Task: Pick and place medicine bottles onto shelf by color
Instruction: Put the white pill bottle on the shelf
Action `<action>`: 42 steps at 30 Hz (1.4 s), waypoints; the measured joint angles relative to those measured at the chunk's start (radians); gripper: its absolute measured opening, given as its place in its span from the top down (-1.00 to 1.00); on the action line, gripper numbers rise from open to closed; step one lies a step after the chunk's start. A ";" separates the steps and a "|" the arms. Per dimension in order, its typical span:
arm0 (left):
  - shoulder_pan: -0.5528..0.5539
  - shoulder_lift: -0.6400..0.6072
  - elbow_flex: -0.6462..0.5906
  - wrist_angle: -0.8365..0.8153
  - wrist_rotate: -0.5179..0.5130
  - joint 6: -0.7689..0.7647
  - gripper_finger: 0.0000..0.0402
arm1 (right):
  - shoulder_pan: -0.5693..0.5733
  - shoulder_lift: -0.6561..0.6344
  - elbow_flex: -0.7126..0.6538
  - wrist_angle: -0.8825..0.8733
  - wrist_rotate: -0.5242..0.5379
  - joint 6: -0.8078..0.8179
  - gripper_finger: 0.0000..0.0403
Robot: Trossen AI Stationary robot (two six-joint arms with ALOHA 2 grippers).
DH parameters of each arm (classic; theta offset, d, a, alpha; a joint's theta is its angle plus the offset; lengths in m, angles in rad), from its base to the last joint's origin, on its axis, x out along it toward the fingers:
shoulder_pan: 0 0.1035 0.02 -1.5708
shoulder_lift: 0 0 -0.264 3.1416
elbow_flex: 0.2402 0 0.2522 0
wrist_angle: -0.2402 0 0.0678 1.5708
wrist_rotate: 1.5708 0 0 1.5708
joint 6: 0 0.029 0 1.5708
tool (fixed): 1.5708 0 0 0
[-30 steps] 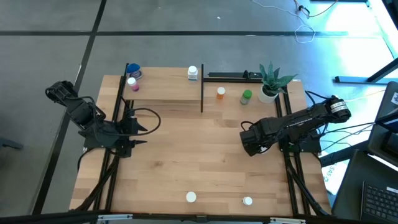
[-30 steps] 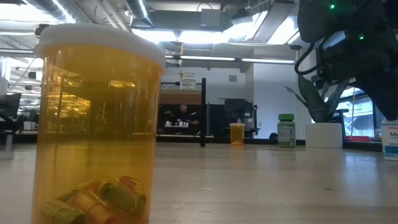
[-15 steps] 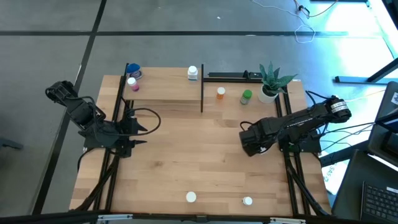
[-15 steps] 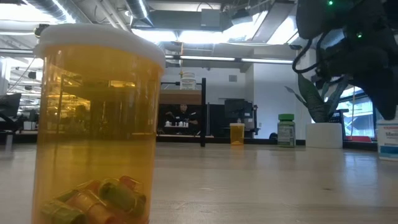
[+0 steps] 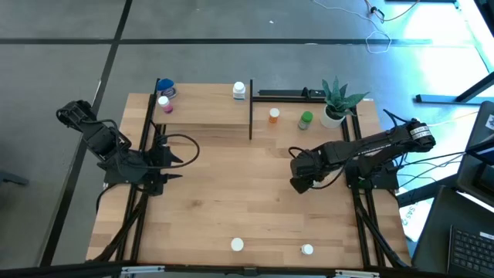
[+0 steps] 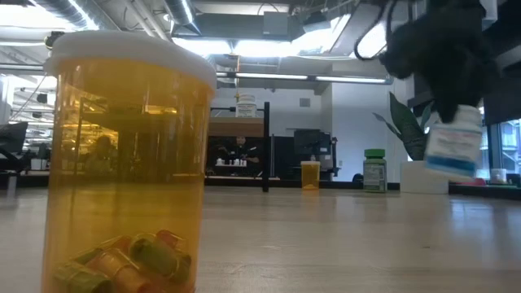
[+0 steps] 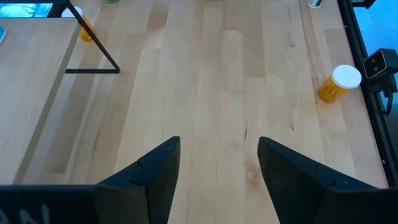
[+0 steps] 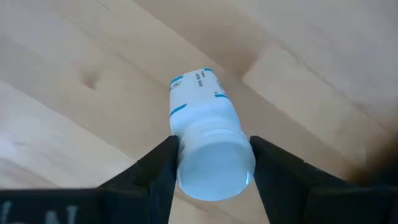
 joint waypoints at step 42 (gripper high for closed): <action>0.000 0.000 0.000 -0.003 0.053 -0.026 -0.04 | -0.124 0.756 0.824 -0.092 0.009 -0.757 0.07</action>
